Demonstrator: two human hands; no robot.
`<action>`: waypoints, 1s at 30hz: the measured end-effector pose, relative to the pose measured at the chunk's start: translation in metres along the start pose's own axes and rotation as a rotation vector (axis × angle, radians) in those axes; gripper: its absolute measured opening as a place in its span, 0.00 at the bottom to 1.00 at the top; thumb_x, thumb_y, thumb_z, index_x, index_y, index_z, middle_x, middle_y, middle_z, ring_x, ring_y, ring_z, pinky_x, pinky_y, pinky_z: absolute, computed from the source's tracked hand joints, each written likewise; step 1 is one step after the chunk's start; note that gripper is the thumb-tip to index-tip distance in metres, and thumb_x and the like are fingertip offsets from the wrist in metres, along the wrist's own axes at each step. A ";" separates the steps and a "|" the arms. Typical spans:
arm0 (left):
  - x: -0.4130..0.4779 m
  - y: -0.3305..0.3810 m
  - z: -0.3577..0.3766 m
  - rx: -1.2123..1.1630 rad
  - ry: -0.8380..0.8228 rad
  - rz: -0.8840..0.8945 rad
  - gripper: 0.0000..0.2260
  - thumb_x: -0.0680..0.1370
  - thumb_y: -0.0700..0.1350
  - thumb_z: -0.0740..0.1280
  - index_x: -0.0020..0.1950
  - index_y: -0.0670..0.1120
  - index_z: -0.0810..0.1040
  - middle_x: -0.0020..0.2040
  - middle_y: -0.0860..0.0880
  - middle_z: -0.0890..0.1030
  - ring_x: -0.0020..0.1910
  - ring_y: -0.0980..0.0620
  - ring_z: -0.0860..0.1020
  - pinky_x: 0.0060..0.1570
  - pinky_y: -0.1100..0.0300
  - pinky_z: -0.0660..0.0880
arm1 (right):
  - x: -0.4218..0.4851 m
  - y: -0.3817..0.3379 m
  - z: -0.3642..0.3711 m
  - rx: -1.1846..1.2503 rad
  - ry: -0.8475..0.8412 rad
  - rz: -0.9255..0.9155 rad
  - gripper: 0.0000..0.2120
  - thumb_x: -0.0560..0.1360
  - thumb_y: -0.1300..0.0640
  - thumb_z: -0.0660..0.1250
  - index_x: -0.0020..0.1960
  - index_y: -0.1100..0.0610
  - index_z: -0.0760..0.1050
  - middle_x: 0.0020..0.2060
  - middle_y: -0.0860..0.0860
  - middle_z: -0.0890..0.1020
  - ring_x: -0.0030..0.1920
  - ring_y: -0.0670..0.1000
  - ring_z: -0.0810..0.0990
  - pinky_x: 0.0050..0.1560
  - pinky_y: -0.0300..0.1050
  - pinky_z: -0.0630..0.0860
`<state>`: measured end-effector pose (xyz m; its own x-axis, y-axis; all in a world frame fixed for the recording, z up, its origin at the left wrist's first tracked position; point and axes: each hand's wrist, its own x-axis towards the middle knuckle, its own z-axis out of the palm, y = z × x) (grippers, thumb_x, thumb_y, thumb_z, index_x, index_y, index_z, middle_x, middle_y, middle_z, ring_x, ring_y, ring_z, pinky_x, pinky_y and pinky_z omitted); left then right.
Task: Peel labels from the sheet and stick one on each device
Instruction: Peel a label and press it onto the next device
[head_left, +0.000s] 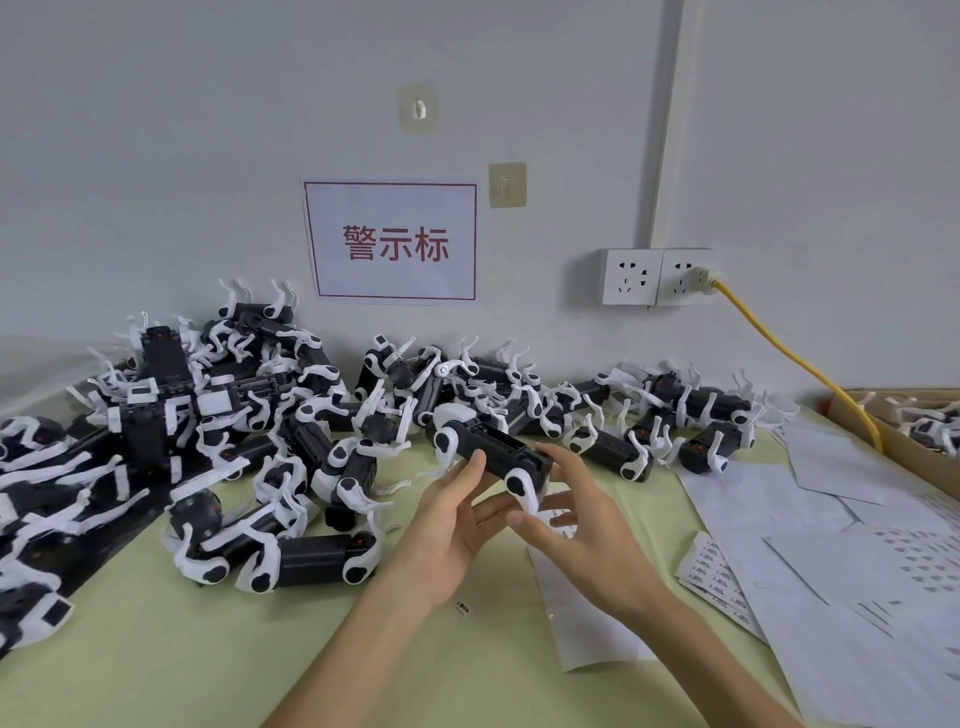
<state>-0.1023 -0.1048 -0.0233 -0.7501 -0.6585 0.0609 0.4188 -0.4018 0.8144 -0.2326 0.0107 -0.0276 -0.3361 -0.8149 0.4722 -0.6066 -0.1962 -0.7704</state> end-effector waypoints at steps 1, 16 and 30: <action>0.000 0.000 -0.001 0.021 -0.001 -0.005 0.15 0.80 0.52 0.70 0.61 0.44 0.84 0.57 0.43 0.85 0.51 0.44 0.84 0.46 0.56 0.81 | 0.000 0.000 0.000 0.012 0.011 0.004 0.28 0.76 0.46 0.75 0.68 0.31 0.64 0.57 0.25 0.75 0.55 0.41 0.81 0.52 0.33 0.76; 0.001 0.004 0.001 0.260 0.091 -0.028 0.25 0.75 0.65 0.63 0.58 0.46 0.83 0.59 0.45 0.86 0.49 0.50 0.82 0.53 0.52 0.70 | 0.000 -0.009 -0.005 0.209 0.088 0.101 0.21 0.73 0.39 0.69 0.65 0.33 0.69 0.52 0.30 0.80 0.47 0.44 0.85 0.45 0.40 0.80; 0.002 0.005 0.004 0.264 0.193 0.083 0.22 0.78 0.61 0.62 0.47 0.44 0.84 0.38 0.42 0.82 0.32 0.48 0.78 0.37 0.56 0.71 | 0.010 -0.002 -0.015 0.505 0.272 0.277 0.25 0.78 0.34 0.63 0.63 0.52 0.78 0.50 0.56 0.84 0.41 0.52 0.82 0.45 0.48 0.81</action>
<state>-0.1034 -0.1055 -0.0172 -0.5974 -0.8008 0.0432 0.3081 -0.1794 0.9343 -0.2451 0.0112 -0.0154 -0.6429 -0.7178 0.2671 -0.0789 -0.2848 -0.9553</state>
